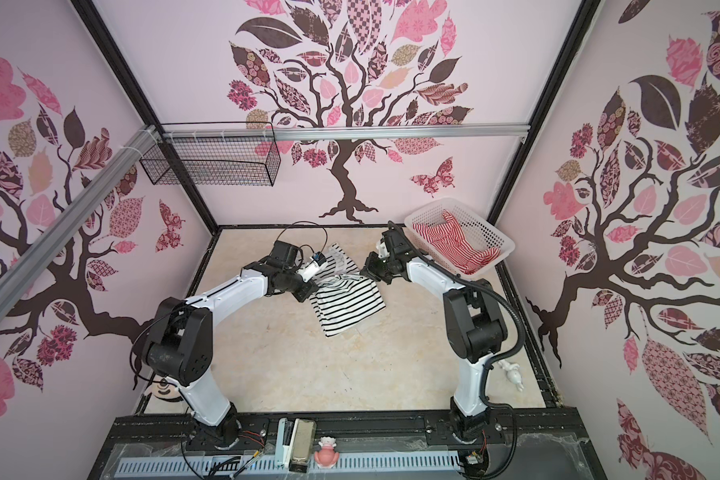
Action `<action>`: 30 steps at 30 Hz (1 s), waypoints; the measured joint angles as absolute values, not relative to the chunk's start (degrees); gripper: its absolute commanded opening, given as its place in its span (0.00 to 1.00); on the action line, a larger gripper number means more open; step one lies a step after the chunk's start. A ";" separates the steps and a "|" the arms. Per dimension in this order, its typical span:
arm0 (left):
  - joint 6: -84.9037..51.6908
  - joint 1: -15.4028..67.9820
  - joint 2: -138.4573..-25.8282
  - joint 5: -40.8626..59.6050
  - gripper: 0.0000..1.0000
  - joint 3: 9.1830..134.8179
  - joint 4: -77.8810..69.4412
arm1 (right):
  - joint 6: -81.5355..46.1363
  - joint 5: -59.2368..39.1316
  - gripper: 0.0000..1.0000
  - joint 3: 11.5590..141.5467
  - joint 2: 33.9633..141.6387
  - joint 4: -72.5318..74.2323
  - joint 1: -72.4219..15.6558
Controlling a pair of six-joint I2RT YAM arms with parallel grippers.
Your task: Fold and stack the tank tops
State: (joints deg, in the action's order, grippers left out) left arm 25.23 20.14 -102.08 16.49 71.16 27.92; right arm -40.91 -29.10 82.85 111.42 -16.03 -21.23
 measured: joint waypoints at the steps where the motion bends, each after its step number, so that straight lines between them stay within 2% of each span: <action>1: 25.23 20.03 -102.80 16.14 0.00 71.16 27.97 | -40.77 -29.41 0.04 84.14 112.99 -16.12 -21.23; 8: 24.97 20.03 -105.78 12.47 0.00 71.16 27.07 | -39.38 -30.74 0.15 91.98 122.17 -18.33 -21.17; 10: 24.56 20.01 -106.30 10.96 0.20 71.16 26.35 | -38.96 -31.03 0.22 93.69 123.52 -19.11 -21.08; 11: 23.99 20.03 -106.61 9.85 0.30 71.18 26.00 | -38.52 -31.18 0.30 94.67 124.14 -19.33 -21.02; 14: 23.03 20.01 -107.72 6.20 0.36 71.46 24.97 | -37.67 -31.18 0.51 97.38 124.81 -20.16 -20.80; 16: 22.35 20.01 -107.98 3.62 0.37 71.57 24.08 | -37.56 -31.24 0.56 98.56 124.75 -20.12 -20.75; 19: 21.47 20.01 -107.28 0.30 0.39 71.53 22.17 | -37.32 -31.31 0.52 98.54 124.11 -18.90 -20.69; 22: 20.84 20.01 -104.31 -0.69 0.38 70.91 20.62 | -37.78 -31.29 0.37 93.69 121.47 -16.49 -20.71; 26: 20.64 20.21 -99.83 3.31 0.32 70.15 20.03 | -38.09 -31.24 0.15 88.14 119.28 -15.29 -21.04; 30: 20.82 21.50 -100.82 7.81 0.27 70.15 20.49 | -38.26 -31.33 0.10 86.96 119.44 -15.16 -21.52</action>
State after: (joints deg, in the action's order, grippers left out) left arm 20.82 21.50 -100.82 7.81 70.15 20.49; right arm -38.26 -31.33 86.96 119.44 -15.16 -21.52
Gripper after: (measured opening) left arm 0.279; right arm 0.104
